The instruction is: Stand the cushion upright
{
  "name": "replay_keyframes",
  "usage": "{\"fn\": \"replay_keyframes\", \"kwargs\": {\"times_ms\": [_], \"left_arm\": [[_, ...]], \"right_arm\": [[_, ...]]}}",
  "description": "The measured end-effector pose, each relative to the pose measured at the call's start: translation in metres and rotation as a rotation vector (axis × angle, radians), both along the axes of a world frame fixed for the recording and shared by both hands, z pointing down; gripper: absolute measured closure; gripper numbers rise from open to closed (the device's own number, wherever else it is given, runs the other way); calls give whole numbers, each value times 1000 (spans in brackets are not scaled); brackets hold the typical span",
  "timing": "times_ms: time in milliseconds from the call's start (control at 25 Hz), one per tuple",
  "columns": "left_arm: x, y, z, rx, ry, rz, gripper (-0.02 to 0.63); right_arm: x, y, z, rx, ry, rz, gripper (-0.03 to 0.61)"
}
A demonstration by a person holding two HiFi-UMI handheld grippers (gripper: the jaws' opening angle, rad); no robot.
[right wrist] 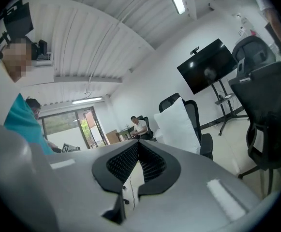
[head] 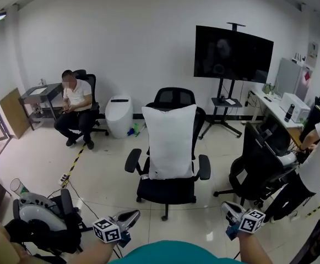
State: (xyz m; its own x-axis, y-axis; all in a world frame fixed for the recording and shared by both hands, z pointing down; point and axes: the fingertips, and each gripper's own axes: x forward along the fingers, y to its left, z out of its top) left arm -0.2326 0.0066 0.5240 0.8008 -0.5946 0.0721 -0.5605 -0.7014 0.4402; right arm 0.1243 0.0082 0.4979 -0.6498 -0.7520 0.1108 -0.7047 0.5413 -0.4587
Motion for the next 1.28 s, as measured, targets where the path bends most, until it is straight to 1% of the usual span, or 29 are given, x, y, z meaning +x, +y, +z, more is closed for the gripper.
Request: {"fn": "replay_keyframes", "kwargs": {"times_ms": [80, 160, 280, 400, 480, 560, 680, 840, 1000, 1120, 1200, 1280], "left_arm": [[23, 30, 1, -18, 33, -27, 602], [47, 63, 5, -42, 59, -48, 602], [86, 106, 8, -66, 82, -53, 601], [108, 149, 2, -78, 69, -38, 603], [108, 173, -8, -62, 54, -32, 602], [97, 190, -17, -45, 49, -45, 601], [70, 212, -21, -28, 53, -68, 602], [28, 234, -23, -11, 67, -63, 601], [-23, 269, -7, -17, 46, -28, 603], [-60, 288, -5, -30, 51, -24, 602], [-81, 295, -5, -40, 55, -35, 603], [-89, 302, -5, -44, 68, -45, 603]], "right_arm": [[20, 35, 1, -2, 31, -19, 575], [39, 75, 2, -10, 41, -43, 575], [67, 122, 1, -11, 49, -78, 575], [81, 163, 8, -43, 27, -82, 575], [79, 184, 7, -51, 13, -88, 575], [70, 200, 2, -42, 11, -101, 575], [48, 219, -6, -28, -3, -111, 575], [1, 238, -13, -16, -15, -106, 577], [-59, 266, -6, -20, -50, -78, 577], [-94, 279, 3, -51, -62, -34, 577], [-113, 285, 4, -59, -59, -22, 577], [-120, 289, 0, -48, -52, -31, 577]]}}
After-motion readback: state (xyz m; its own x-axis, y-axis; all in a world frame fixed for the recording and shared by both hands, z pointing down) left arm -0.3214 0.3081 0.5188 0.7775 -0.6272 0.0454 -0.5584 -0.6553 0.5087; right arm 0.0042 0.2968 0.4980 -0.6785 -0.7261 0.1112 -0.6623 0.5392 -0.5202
